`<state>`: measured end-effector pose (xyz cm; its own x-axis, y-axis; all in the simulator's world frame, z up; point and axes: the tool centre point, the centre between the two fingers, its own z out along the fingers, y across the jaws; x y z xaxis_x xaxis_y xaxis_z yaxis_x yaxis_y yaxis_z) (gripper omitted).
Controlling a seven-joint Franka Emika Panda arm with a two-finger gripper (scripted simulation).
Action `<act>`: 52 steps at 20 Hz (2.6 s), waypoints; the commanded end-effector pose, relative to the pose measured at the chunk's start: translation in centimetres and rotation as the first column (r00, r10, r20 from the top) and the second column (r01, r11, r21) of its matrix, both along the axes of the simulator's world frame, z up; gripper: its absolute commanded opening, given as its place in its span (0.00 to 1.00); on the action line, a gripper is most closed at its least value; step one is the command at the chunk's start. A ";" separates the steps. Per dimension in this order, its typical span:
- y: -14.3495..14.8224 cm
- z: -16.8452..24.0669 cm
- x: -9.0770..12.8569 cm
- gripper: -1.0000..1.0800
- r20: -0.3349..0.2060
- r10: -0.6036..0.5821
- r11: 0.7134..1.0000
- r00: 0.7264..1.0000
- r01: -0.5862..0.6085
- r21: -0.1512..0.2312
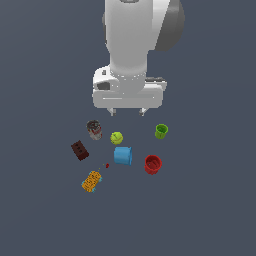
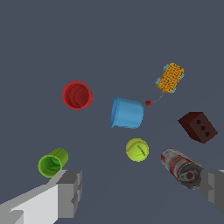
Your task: Pick up a designated object from a clutter of objects.
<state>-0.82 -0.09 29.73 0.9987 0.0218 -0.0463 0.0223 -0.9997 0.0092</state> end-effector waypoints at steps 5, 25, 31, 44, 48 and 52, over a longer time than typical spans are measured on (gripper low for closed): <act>-0.1 -0.1 -0.2 0.96 -0.010 -0.002 1.000 1.000 0.002 -0.005; -1.5 -1.6 0.1 0.96 -0.026 0.034 0.999 0.999 -0.034 -0.006; -3.3 -3.3 0.8 0.96 -0.020 0.091 0.996 0.996 -0.091 0.006; -9.8 -9.2 2.1 0.96 0.006 0.271 0.962 0.963 -0.271 0.030; -11.9 -11.2 2.1 0.96 0.015 0.326 0.945 0.945 -0.326 0.032; -14.1 -13.1 2.1 0.96 0.024 0.380 0.924 0.925 -0.380 0.033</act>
